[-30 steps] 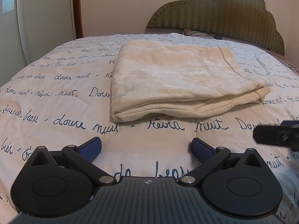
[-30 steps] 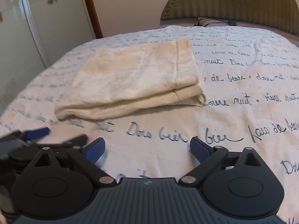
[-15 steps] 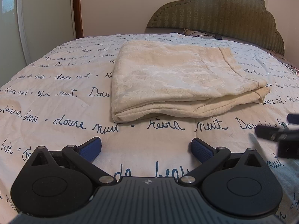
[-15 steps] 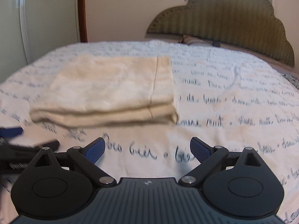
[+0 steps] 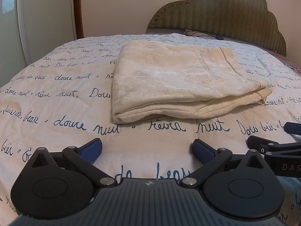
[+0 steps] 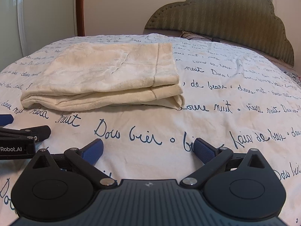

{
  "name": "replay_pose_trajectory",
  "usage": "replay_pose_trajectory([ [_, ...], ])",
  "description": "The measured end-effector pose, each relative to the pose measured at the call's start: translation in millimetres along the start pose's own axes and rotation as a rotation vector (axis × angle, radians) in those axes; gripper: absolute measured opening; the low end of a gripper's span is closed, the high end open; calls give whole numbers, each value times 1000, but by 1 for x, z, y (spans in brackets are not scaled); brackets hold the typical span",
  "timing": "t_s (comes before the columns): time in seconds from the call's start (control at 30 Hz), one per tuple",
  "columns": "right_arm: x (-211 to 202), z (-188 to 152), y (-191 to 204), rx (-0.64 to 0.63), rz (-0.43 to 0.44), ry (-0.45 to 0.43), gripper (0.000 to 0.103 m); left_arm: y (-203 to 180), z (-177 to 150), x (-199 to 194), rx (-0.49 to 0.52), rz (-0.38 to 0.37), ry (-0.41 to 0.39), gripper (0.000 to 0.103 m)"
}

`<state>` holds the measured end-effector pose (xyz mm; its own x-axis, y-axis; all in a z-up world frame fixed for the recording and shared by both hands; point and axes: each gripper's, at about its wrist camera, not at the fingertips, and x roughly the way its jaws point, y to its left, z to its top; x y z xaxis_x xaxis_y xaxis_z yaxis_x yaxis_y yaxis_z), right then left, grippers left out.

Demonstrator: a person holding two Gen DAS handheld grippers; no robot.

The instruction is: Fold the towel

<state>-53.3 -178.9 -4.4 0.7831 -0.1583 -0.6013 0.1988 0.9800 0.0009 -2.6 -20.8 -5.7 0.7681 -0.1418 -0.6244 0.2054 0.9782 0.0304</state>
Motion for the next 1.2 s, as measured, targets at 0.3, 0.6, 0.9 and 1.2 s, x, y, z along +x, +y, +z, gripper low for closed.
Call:
replay_pose_trajectory([
  [0.3, 0, 0, 0, 3, 0, -1, 103, -2, 0, -1, 4, -3, 0, 103],
  [0.6, -1, 1, 7, 21, -5, 6, 103, 4, 1, -2, -20, -17, 2, 103],
  [0.9, -2, 4, 10, 43, 15, 6, 103, 21, -1, -10, -91, 157, 2, 103],
  [1.2, 2, 4, 11, 46, 14, 21, 103, 16, -5, -16, -28, 146, -1, 103],
])
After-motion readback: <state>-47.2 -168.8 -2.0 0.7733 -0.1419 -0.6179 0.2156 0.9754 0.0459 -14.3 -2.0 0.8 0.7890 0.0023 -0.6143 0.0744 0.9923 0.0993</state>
